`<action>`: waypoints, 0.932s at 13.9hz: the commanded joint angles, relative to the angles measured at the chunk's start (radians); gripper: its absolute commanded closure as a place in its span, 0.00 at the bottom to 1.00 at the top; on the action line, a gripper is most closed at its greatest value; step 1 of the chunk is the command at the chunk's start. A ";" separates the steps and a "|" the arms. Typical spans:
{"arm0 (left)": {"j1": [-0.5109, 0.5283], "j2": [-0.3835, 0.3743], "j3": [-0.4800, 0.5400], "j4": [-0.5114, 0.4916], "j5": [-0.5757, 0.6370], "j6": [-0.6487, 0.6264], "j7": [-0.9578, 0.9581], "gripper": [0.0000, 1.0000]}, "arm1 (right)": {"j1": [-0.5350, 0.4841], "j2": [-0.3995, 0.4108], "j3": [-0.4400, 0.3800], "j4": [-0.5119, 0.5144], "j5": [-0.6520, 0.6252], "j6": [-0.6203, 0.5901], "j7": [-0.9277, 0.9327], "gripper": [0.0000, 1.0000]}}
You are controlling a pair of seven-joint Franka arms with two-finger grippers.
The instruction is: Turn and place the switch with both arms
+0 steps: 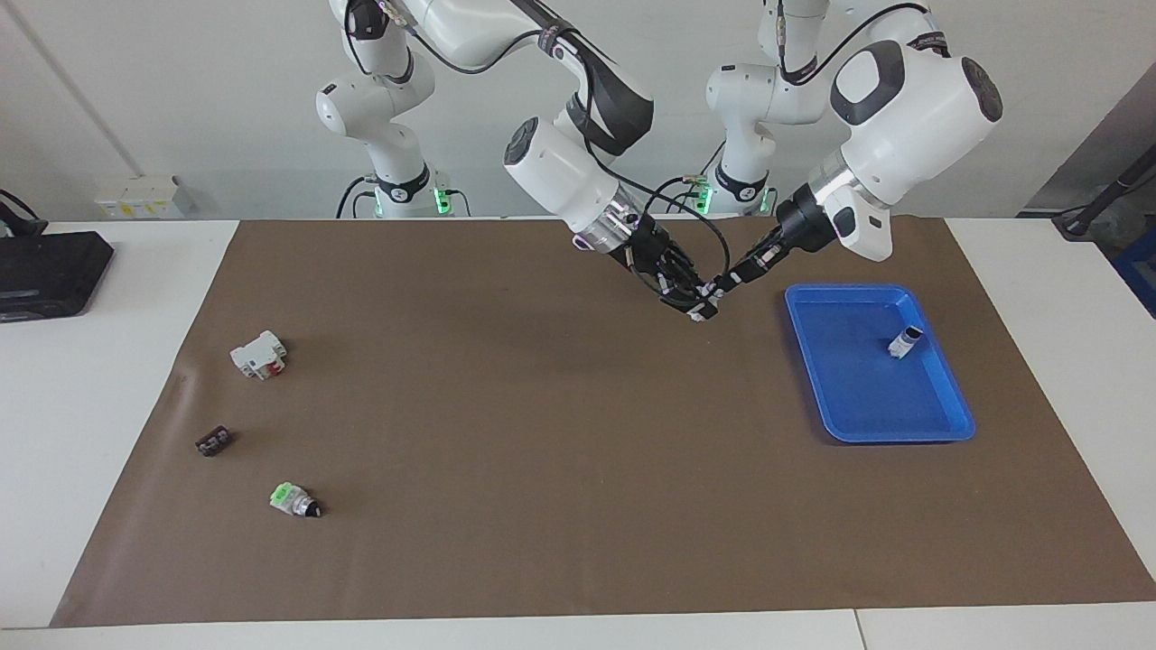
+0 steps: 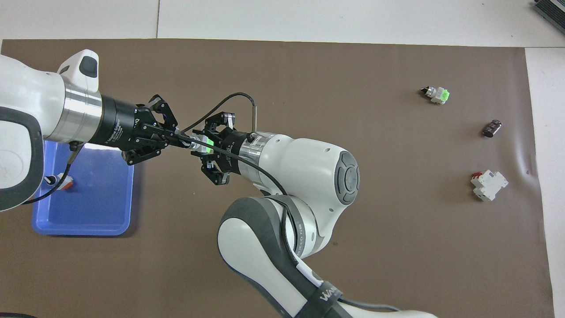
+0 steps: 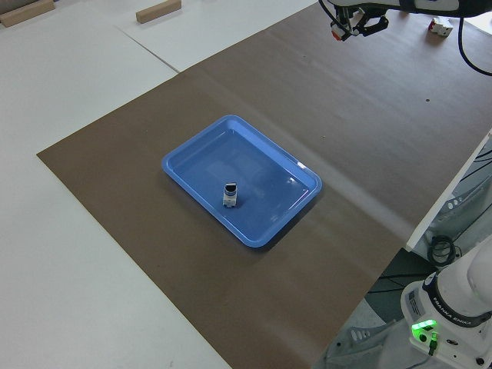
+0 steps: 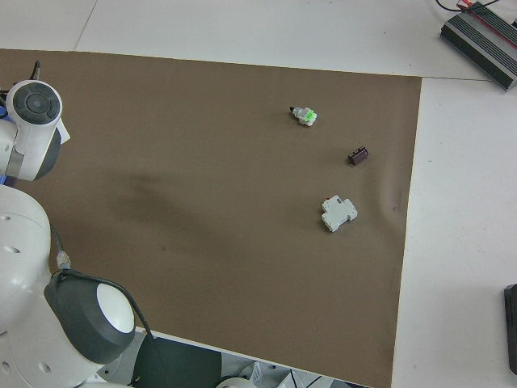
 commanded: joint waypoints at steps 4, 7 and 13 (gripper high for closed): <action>-0.004 -0.021 0.021 -0.044 0.056 0.025 -0.344 1.00 | -0.007 -0.017 0.000 0.003 0.018 0.011 0.001 1.00; -0.004 -0.027 0.020 -0.044 0.085 0.027 -0.475 1.00 | -0.007 -0.017 0.001 0.003 0.018 0.009 0.001 1.00; 0.011 -0.027 0.021 -0.046 0.095 0.048 -0.622 1.00 | -0.007 -0.017 0.001 0.003 0.018 0.009 0.001 1.00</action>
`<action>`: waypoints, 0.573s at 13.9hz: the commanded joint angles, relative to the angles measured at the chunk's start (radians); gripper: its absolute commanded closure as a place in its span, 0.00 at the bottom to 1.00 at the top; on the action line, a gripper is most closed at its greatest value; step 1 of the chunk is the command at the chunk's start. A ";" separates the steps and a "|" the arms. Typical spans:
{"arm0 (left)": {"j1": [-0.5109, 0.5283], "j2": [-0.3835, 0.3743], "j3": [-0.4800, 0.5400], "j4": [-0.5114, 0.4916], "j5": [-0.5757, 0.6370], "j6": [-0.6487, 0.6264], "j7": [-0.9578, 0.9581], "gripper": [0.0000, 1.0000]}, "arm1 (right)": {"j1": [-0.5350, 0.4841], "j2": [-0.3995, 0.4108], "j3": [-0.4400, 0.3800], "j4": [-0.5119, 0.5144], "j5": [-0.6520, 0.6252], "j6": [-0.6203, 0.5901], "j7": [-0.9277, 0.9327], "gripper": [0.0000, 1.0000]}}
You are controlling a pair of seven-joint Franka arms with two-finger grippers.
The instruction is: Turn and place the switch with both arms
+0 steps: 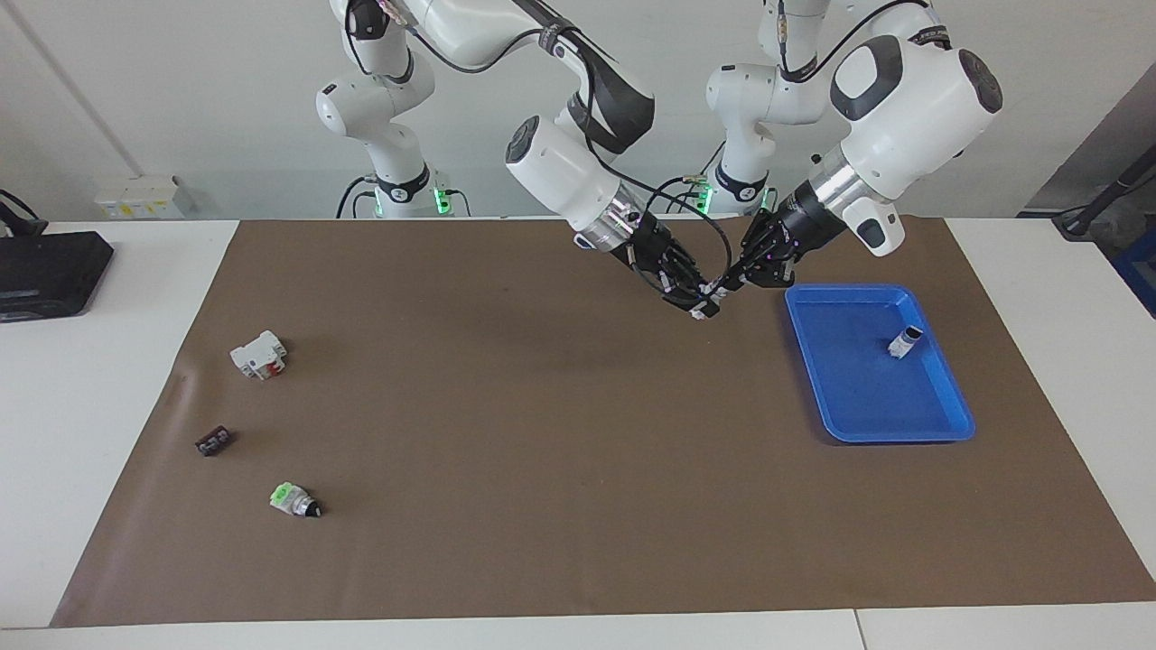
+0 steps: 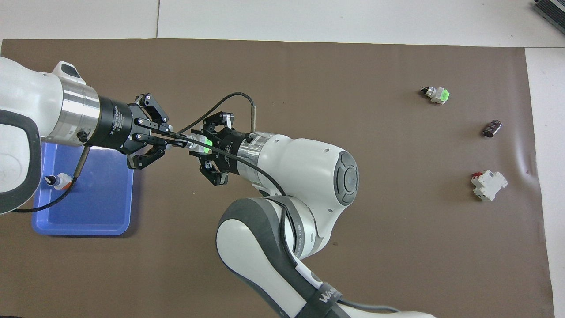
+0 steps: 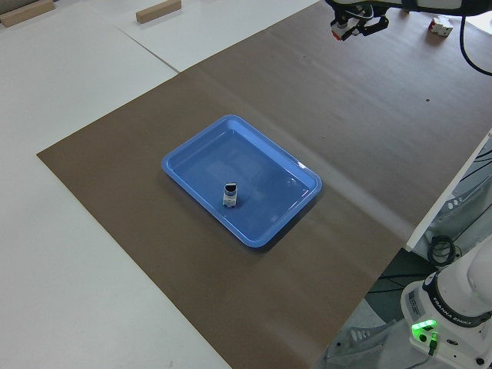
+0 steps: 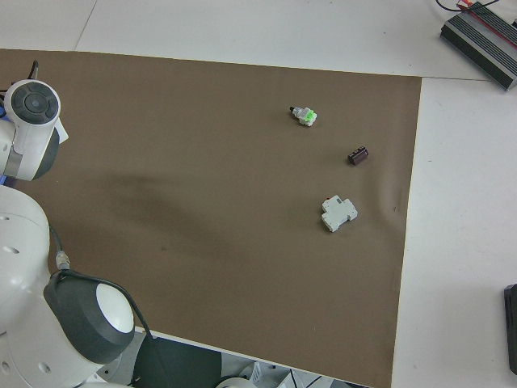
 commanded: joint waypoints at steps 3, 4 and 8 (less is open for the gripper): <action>0.011 -0.016 0.019 -0.042 0.056 0.051 -0.042 1.00 | -0.010 -0.017 -0.001 -0.003 0.018 0.007 -0.002 1.00; 0.011 -0.016 0.019 -0.042 0.056 0.051 -0.042 1.00 | -0.010 -0.017 0.001 -0.003 0.017 0.007 -0.002 1.00; 0.011 -0.017 0.019 -0.040 0.056 0.051 -0.037 1.00 | -0.010 -0.017 -0.001 -0.003 0.018 0.005 -0.002 1.00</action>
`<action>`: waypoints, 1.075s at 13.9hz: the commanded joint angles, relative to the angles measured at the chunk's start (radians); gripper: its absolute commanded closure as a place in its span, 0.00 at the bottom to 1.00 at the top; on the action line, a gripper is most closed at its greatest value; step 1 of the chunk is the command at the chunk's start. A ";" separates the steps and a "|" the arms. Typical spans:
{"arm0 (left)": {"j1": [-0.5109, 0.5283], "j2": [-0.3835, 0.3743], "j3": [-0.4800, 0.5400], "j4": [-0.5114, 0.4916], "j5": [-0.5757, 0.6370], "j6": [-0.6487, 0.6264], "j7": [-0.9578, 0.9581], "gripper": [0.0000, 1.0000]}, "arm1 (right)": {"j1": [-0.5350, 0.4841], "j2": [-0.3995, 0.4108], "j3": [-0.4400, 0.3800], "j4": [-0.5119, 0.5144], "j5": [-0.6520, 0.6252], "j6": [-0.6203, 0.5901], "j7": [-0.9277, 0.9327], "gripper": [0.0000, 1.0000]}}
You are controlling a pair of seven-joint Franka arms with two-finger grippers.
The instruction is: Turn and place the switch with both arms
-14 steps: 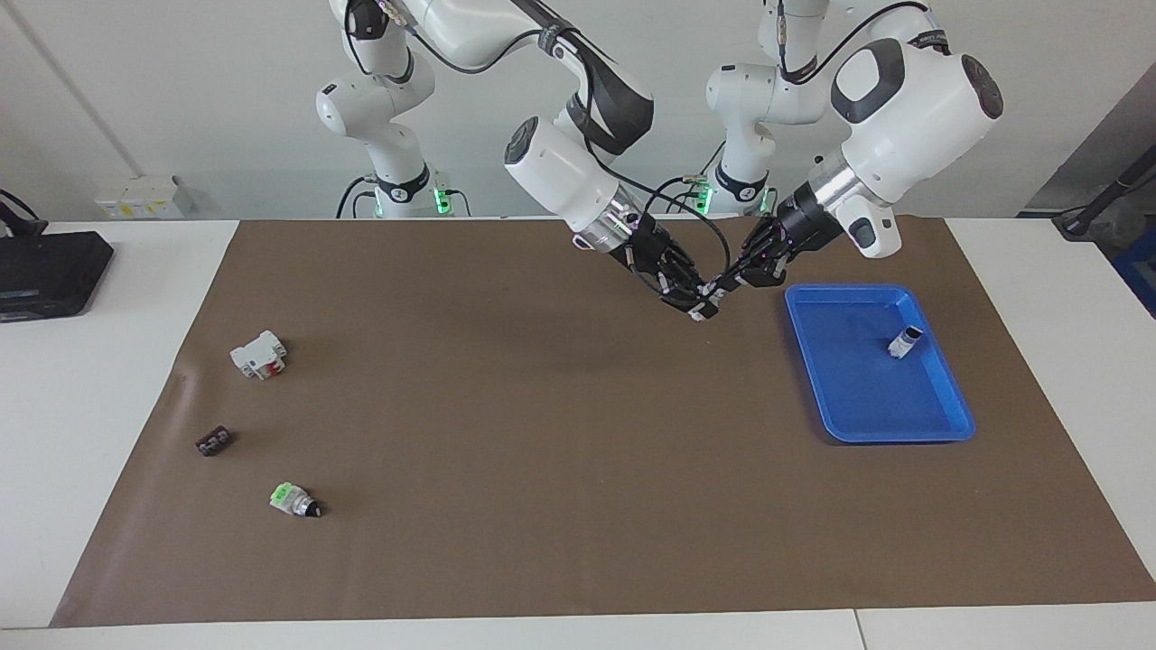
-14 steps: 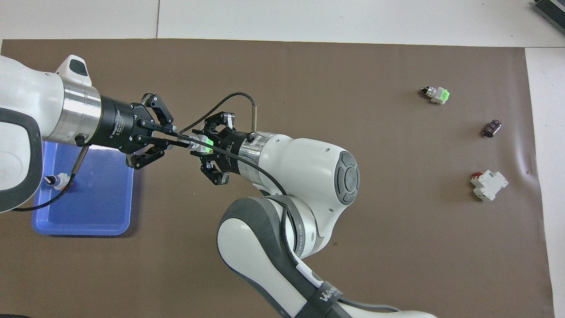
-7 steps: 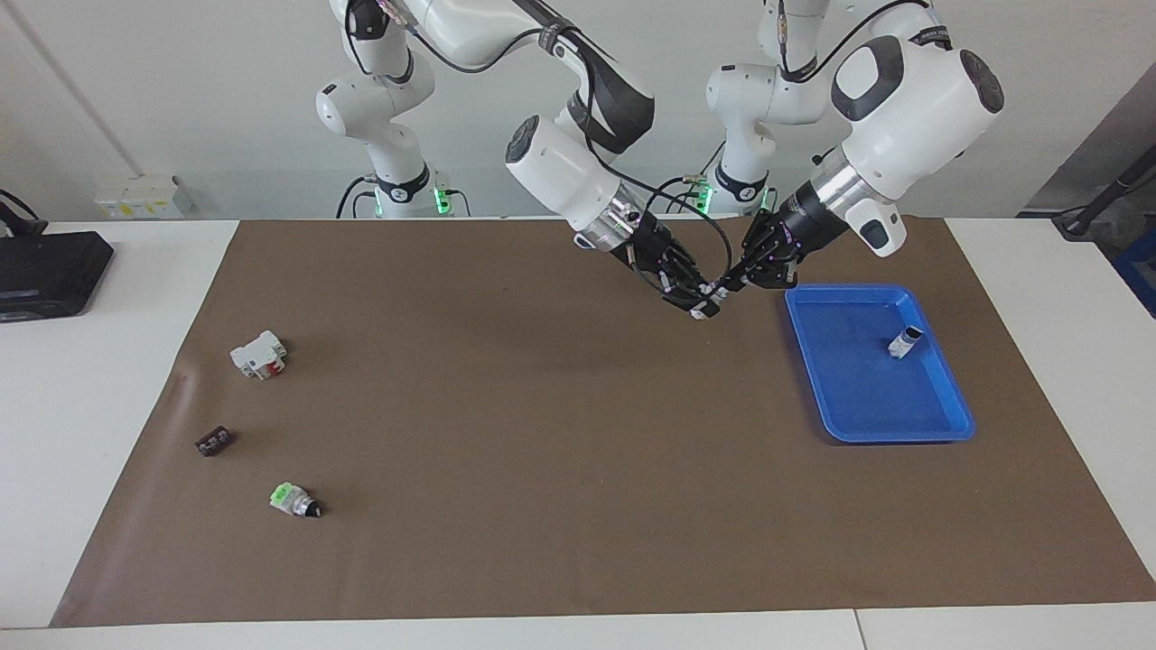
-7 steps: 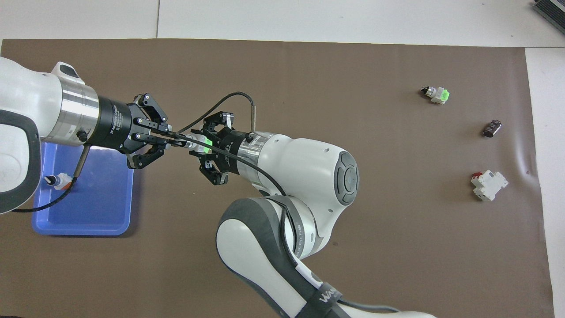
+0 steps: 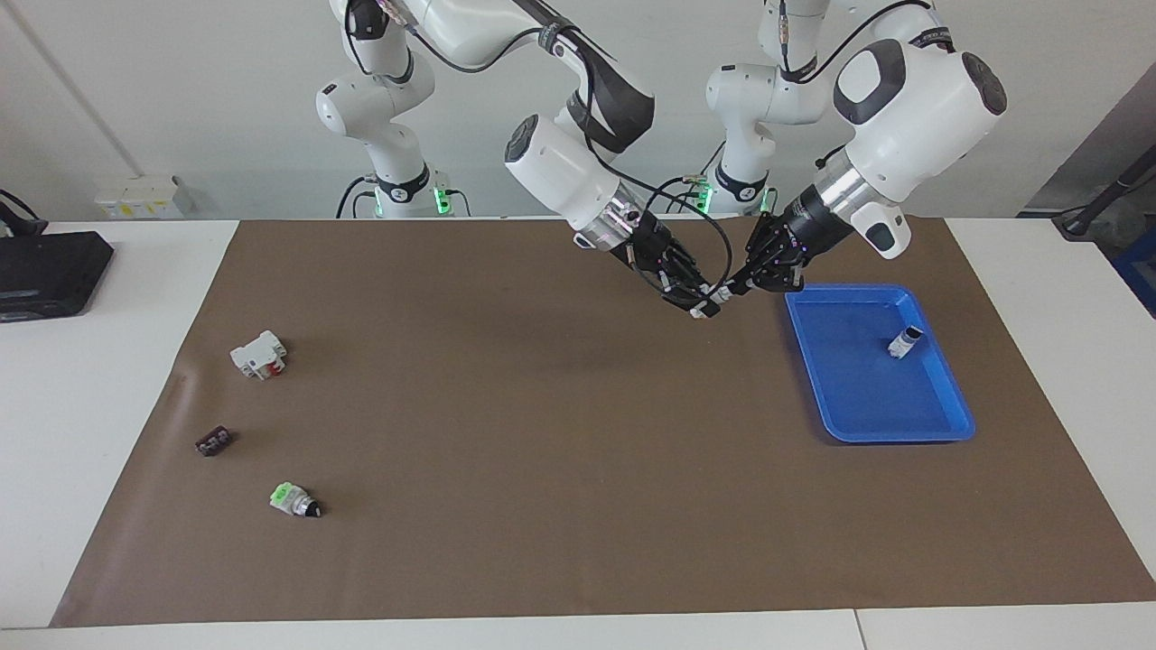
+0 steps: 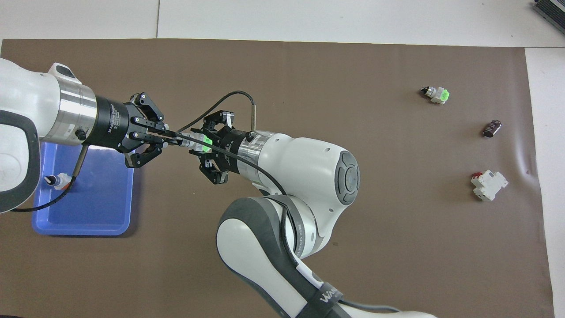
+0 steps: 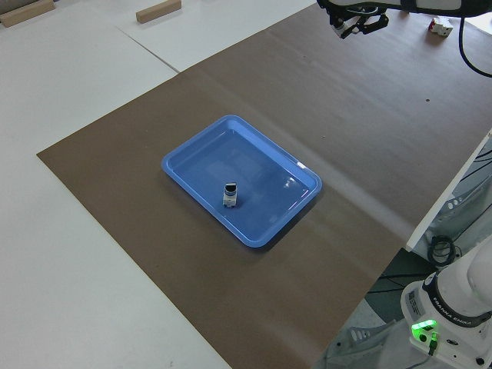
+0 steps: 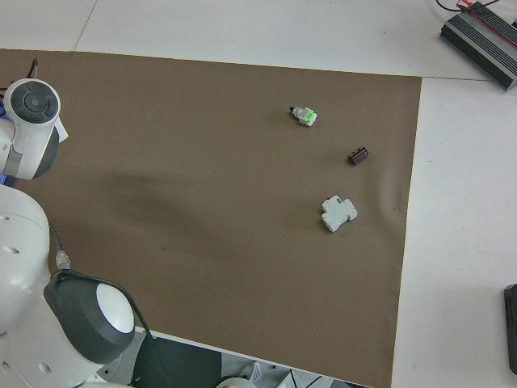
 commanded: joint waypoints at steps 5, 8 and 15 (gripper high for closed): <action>0.011 -0.017 0.012 -0.029 0.044 0.039 -0.008 1.00 | -0.009 -0.017 0.001 -0.007 0.017 0.005 -0.001 1.00; 0.011 -0.017 0.012 -0.028 0.044 0.039 -0.004 1.00 | -0.005 -0.020 0.001 -0.007 -0.006 0.003 -0.014 0.01; 0.011 -0.017 0.012 -0.028 0.045 0.040 0.001 1.00 | -0.003 -0.023 0.001 -0.016 -0.037 0.000 -0.024 0.00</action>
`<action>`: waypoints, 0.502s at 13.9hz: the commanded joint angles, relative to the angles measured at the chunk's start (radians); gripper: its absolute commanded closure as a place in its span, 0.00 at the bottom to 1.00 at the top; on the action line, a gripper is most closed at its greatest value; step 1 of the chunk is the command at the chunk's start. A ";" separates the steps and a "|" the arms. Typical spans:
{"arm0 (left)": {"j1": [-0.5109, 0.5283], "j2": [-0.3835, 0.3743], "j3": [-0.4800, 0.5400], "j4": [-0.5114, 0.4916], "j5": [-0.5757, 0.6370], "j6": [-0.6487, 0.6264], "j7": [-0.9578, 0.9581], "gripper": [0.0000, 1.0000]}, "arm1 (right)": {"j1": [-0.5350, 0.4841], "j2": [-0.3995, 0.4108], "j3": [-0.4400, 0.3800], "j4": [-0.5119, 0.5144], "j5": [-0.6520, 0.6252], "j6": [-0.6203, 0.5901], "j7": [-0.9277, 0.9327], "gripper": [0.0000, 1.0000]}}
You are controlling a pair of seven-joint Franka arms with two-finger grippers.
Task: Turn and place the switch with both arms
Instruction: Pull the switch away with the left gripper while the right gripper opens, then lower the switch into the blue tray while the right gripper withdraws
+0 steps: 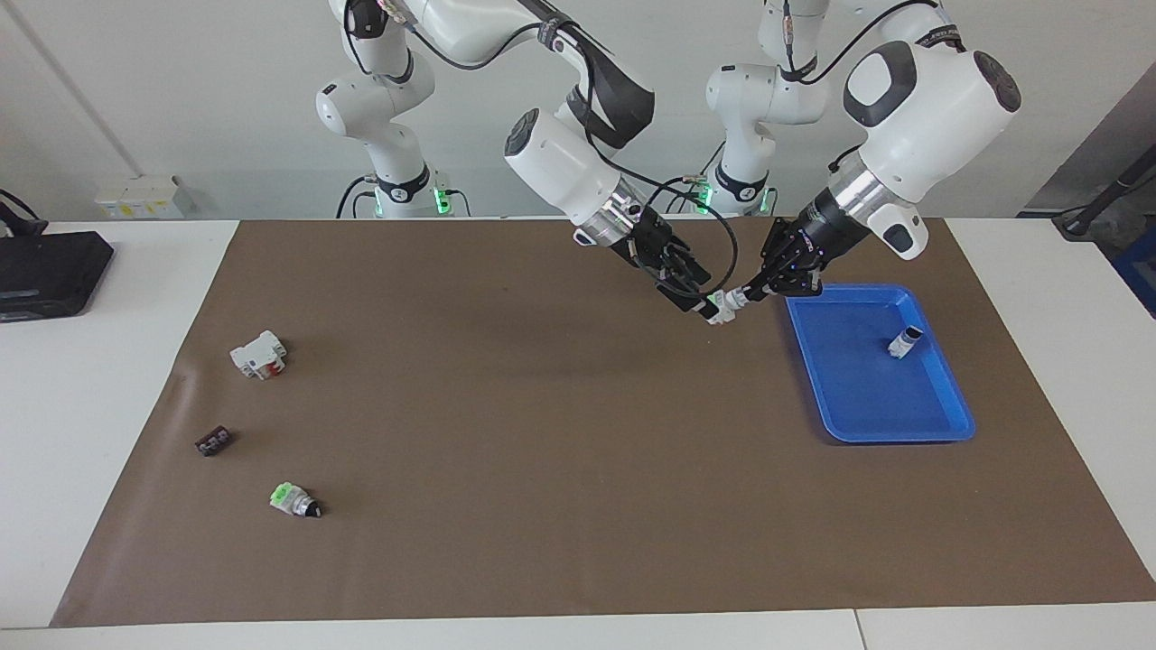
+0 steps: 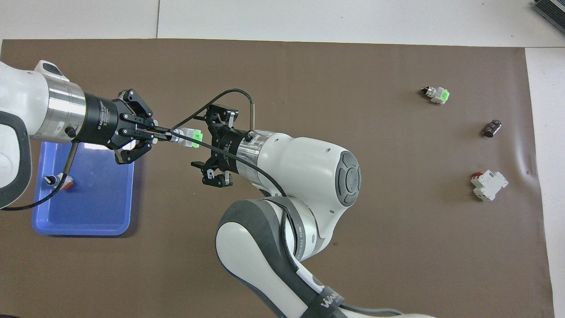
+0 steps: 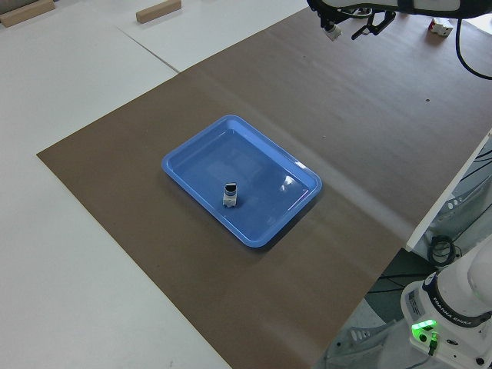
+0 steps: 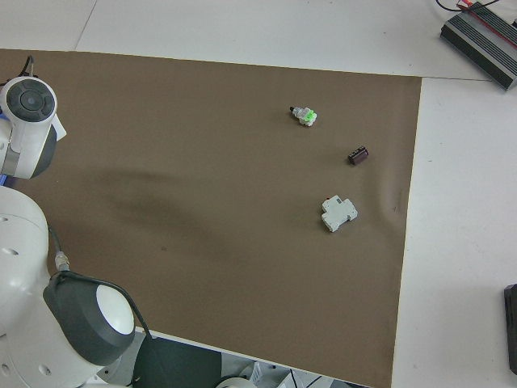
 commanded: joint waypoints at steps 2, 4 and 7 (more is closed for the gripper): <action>0.023 -0.017 -0.002 -0.032 0.034 0.050 0.011 1.00 | -0.016 -0.021 -0.007 -0.039 -0.015 0.000 -0.014 0.00; 0.063 -0.018 -0.002 -0.038 0.142 0.050 0.057 1.00 | -0.050 -0.021 -0.017 -0.059 -0.061 0.009 -0.053 0.00; 0.171 -0.062 -0.002 -0.144 0.242 0.078 0.303 1.00 | -0.117 -0.042 -0.019 -0.088 -0.165 -0.002 -0.124 0.00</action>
